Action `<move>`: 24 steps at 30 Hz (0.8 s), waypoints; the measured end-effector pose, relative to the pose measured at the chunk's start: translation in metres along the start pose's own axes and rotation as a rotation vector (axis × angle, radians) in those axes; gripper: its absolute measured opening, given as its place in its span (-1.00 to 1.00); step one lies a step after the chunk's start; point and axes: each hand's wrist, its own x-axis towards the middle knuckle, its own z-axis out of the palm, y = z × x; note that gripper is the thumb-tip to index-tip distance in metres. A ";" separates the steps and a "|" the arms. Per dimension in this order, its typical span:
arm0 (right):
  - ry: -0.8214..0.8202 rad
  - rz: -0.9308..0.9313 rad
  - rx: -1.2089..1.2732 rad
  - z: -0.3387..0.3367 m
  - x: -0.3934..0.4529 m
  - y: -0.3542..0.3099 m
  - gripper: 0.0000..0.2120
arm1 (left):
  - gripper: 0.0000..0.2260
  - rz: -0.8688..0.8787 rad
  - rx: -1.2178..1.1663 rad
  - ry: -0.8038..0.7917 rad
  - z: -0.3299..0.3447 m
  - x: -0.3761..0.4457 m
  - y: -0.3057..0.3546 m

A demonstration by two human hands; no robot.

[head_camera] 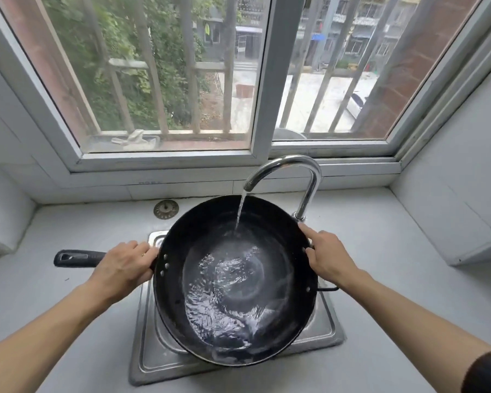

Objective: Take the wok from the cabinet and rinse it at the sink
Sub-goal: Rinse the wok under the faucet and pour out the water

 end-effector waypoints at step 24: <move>0.117 0.049 0.192 0.064 0.008 -0.007 -0.85 | -0.72 -0.323 -0.293 -0.122 0.032 -0.041 0.012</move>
